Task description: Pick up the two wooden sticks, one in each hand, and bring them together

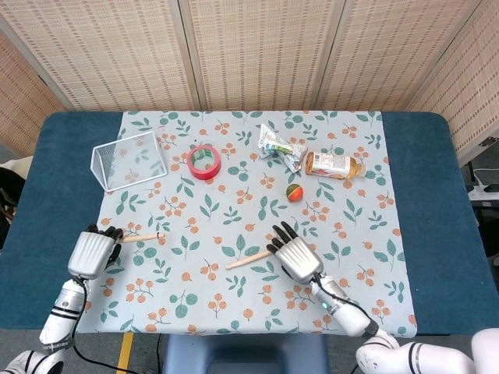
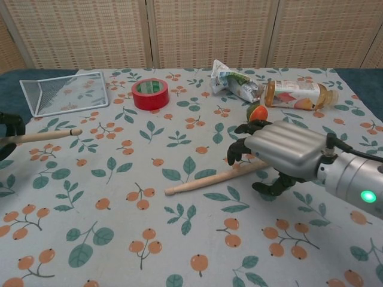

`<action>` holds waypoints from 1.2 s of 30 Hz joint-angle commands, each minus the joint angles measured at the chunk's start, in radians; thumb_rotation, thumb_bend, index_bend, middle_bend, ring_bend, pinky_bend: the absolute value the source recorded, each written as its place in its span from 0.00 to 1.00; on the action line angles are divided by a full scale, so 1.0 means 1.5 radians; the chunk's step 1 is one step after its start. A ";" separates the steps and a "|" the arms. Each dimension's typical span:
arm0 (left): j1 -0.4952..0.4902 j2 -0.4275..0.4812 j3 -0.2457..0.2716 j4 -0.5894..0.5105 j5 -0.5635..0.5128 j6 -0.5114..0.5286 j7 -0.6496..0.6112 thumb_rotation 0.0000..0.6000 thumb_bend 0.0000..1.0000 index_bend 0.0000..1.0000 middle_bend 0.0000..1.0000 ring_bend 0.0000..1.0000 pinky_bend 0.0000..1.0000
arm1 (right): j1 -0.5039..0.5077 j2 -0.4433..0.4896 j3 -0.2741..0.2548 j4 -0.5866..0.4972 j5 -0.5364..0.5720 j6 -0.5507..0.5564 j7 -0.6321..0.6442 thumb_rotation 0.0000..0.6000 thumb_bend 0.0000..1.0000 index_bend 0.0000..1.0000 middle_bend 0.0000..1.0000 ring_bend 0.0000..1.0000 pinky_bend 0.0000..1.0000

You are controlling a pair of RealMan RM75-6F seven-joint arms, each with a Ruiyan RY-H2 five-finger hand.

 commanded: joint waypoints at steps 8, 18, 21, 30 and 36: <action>-0.001 0.007 0.000 0.002 0.001 -0.005 -0.013 1.00 0.55 0.83 0.92 0.73 0.46 | 0.045 -0.075 0.011 0.083 0.076 -0.009 -0.051 1.00 0.30 0.47 0.42 0.16 0.09; -0.002 0.002 0.002 0.020 -0.001 -0.014 -0.025 1.00 0.55 0.83 0.92 0.73 0.46 | 0.052 -0.085 -0.014 0.105 0.065 0.024 -0.047 1.00 0.30 0.63 0.59 0.33 0.15; -0.002 0.001 0.002 0.020 -0.001 -0.014 -0.025 1.00 0.55 0.83 0.92 0.73 0.46 | 0.053 -0.085 -0.016 0.105 0.064 0.026 -0.046 1.00 0.30 0.66 0.62 0.36 0.16; -0.002 0.002 0.002 0.016 -0.001 -0.014 -0.021 1.00 0.55 0.83 0.92 0.73 0.46 | 0.054 -0.082 -0.031 0.106 0.025 0.068 -0.030 1.00 0.30 0.86 0.77 0.53 0.22; -0.001 0.003 0.001 0.013 -0.002 -0.014 -0.019 1.00 0.55 0.83 0.92 0.73 0.46 | 0.054 -0.079 -0.035 0.105 0.022 0.077 -0.028 1.00 0.30 0.91 0.81 0.57 0.24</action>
